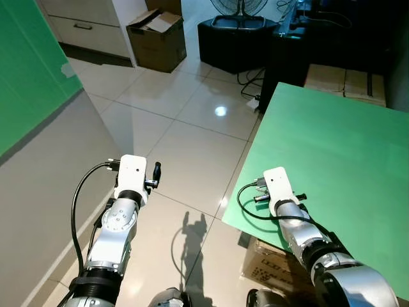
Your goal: Hang keys on a hook
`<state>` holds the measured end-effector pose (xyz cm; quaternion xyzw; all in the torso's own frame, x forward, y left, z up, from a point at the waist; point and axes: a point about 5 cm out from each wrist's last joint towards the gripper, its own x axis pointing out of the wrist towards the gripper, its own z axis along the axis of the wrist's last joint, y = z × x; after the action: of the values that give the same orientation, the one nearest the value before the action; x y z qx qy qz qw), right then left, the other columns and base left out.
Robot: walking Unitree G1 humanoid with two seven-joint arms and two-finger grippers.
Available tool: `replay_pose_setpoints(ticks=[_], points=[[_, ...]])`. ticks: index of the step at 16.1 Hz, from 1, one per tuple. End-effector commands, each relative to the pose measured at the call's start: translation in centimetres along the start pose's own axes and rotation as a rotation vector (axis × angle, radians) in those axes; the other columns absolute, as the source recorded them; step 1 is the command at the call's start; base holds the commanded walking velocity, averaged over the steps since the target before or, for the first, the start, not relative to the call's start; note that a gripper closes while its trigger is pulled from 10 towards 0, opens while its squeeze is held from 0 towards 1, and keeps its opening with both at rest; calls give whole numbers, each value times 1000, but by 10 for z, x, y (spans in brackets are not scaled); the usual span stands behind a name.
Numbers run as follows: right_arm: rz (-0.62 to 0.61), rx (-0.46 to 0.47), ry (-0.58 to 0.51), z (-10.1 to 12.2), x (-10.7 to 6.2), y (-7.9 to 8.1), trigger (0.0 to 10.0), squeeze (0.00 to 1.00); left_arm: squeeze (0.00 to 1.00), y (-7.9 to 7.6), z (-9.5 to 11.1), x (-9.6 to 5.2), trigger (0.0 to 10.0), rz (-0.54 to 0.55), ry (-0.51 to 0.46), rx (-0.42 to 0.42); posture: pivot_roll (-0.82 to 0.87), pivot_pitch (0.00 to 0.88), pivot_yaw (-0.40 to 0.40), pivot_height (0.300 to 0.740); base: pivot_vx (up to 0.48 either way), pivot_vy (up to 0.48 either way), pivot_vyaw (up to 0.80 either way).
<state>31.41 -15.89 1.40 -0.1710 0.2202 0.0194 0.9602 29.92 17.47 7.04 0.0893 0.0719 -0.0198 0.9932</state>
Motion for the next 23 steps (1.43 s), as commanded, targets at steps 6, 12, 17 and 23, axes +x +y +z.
replay_pose_setpoints(ticks=[6, 12, 17, 23], points=[[-41, -34, 73, -13, -1, -13, 10000, 1000, 0, 0, -4, -2, 10000, -6, 6, 11, -19, 51, 99, 740, 0, 0, 0], [-10, -91, 103, -14, -1, -11, 10000, 0, 0, 1, -6, -5, 10000, 8, 6, 6, -8, 51, 86, 740, 0, 0, 0], [39, -194, 118, -14, 0, -13, 10000, 0, 0, 1, -7, -14, 10000, 17, 3, -2, 12, 114, 86, 740, 0, 0, 0], [61, -328, 114, -17, -1, -18, 10000, 0, 0, 9, -15, -42, 10000, 47, 35, 1, 79, 218, 102, 740, 0, 0, 0]])
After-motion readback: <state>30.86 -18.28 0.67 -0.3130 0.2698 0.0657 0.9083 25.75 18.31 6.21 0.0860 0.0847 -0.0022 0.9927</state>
